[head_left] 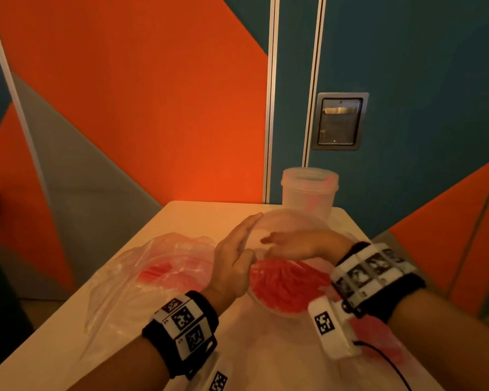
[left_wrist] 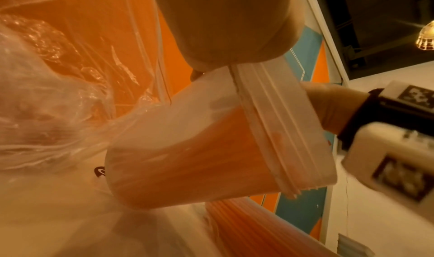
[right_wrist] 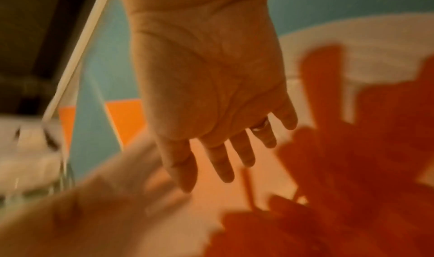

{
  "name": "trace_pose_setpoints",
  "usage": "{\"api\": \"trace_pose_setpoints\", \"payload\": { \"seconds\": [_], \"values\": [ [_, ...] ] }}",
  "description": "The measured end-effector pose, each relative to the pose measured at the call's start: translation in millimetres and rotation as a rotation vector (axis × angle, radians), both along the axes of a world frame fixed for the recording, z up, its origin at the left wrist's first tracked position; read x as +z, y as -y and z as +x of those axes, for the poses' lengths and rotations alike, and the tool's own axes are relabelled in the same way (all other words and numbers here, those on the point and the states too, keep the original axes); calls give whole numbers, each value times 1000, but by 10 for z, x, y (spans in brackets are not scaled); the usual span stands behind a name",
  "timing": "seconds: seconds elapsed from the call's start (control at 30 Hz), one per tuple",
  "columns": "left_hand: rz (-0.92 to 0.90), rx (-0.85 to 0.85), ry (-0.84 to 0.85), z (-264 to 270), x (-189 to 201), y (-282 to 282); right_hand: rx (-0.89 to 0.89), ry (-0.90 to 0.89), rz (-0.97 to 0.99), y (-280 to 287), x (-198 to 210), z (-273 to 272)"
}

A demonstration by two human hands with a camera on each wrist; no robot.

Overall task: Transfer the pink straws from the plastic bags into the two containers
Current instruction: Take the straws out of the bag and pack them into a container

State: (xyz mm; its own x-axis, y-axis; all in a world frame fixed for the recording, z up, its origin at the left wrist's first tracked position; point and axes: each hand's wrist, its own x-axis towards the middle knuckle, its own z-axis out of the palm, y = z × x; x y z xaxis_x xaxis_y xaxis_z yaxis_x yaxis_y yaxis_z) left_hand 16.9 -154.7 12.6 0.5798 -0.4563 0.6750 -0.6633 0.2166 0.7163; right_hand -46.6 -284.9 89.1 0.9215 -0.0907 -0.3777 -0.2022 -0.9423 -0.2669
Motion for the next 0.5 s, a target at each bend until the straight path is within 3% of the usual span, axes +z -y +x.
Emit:
{"api": "trace_pose_setpoints", "payload": {
  "seconds": [0.07,0.1,0.2,0.3,0.37,0.5],
  "values": [
    [1,-2,-4,-7,-12,7,-10,-201,10,-94,-163,36],
    [4,-4,-2,-11,-15,4,-17,-195,23,-108,-208,39],
    [2,1,-23,-18,1,-6,-69,-12,-29,-82,-149,1],
    [29,8,-14,-29,18,-11,-64,-107,-197,-89,-120,-38],
    [42,12,10,-38,18,-1,-43,-20,-268,-110,-113,-51],
    [33,36,2,-35,23,16,-114,214,-117,-65,-71,-31]
  ]
}}
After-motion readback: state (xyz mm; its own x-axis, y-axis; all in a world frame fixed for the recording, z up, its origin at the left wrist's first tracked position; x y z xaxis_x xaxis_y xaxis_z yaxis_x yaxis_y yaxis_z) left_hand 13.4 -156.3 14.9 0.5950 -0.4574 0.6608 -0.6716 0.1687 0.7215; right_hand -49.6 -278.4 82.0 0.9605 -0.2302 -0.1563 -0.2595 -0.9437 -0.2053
